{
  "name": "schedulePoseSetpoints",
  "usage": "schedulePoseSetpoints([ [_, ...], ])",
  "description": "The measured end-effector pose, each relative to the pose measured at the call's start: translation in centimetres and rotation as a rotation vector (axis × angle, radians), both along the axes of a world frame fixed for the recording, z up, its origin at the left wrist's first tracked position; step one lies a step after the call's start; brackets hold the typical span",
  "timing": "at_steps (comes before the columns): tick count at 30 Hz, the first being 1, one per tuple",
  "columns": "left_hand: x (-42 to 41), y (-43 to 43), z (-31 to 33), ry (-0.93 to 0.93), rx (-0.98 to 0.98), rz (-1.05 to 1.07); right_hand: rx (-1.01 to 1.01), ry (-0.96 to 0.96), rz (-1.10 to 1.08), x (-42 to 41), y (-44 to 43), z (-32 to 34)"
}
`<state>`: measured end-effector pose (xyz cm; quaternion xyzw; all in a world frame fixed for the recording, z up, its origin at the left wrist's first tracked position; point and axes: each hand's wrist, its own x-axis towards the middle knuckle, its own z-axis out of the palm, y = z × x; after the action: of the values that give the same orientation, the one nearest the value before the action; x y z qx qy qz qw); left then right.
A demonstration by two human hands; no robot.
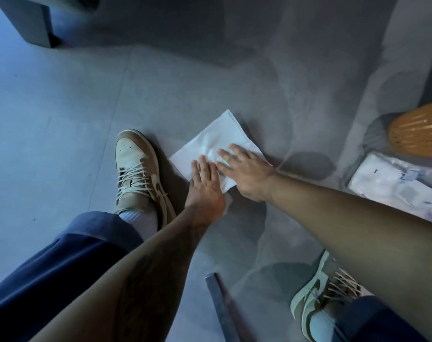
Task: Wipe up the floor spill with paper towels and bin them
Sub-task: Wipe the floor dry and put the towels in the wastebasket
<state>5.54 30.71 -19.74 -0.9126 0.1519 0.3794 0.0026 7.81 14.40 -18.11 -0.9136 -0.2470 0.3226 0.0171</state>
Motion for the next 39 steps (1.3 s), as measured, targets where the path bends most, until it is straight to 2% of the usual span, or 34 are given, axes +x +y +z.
schedulePoseSetpoints([
  [3, -3.1, -1.9, -1.0, -0.027, -0.025, -0.041, -0.002, -0.008, 0.052, -1.1, -1.4, 0.0],
  [7, -4.2, -6.1, -0.7, 0.007, -0.07, 0.257, 0.052, -0.052, 0.096, -0.9, -4.1, -0.5],
  [9, -3.2, -7.7, -0.2, -0.011, -0.104, 0.312, 0.045, -0.094, 0.099, 0.1, -5.4, -0.8],
  [13, 2.5, -10.4, -1.3, -0.062, -0.184, 0.251, -0.035, -0.164, 0.006, 3.4, -8.4, -0.7],
  [19, 13.2, -15.3, -0.2, -0.156, -0.3, -0.012, -0.021, -0.227, -0.291, 9.2, -13.4, 0.6],
  [21, 15.8, -16.7, 0.3, -0.135, -0.28, -0.127, 0.001, -0.229, -0.376, 9.9, -14.9, 0.2],
  [23, 16.9, -17.8, 0.1, -0.066, -0.212, -0.252, 0.009, -0.232, -0.37, 9.3, -16.1, -0.7],
  [26, 15.2, -18.0, 0.1, 0.002, -0.142, -0.324, 0.023, -0.245, -0.299, 5.9, -16.4, -1.7],
  [31, 8.1, -14.4, 1.0, 0.008, -0.124, -0.384, 0.021, -0.242, -0.251, -0.6, -14.9, -2.2],
  [35, 3.2, -11.9, 0.6, -0.087, -0.136, -0.459, 0.078, -0.133, -0.335, -5.0, -12.2, -2.3],
  [39, -1.4, -9.3, 0.6, -0.054, -0.137, -0.478, 0.088, -0.074, -0.313, -9.2, -9.7, -2.1],
])
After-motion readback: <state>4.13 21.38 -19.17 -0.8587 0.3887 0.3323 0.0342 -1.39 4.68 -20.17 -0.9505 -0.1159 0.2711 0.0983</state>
